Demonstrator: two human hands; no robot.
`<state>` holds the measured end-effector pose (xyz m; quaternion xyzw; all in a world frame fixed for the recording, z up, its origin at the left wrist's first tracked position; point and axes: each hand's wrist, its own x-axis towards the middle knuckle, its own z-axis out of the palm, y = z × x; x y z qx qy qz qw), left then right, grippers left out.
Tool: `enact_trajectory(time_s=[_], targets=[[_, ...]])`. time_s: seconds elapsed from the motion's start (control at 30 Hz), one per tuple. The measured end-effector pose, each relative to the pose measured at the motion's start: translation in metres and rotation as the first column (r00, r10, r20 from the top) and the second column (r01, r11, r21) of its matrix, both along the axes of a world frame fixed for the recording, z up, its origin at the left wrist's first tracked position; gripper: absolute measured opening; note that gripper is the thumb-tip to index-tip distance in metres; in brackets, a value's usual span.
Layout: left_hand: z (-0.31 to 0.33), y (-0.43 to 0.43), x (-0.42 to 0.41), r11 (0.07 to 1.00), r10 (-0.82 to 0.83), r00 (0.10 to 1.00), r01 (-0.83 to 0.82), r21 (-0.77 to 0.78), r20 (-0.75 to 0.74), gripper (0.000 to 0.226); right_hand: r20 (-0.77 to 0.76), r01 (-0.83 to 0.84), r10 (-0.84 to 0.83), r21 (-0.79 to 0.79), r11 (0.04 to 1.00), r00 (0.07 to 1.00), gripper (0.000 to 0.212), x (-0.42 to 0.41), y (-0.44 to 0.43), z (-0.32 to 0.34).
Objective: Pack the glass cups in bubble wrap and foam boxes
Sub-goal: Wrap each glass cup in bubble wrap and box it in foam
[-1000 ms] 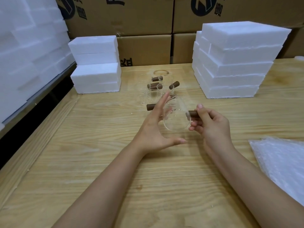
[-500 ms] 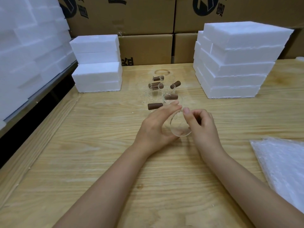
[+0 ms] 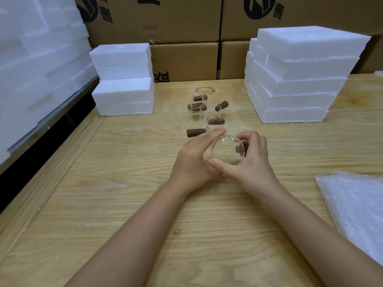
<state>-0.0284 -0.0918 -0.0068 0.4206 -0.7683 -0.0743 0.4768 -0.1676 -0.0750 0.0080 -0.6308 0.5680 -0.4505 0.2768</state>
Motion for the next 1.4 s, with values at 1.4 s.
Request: enact_trajectory(time_s=[1.4], targets=[[0.001,0.002,-0.008,0.992,0.041,0.999,-0.041,-0.119,-0.003,0.062,-0.079,0.165,-0.194,-0.277,0.946,0.978,0.084,0.012,0.003,-0.007]])
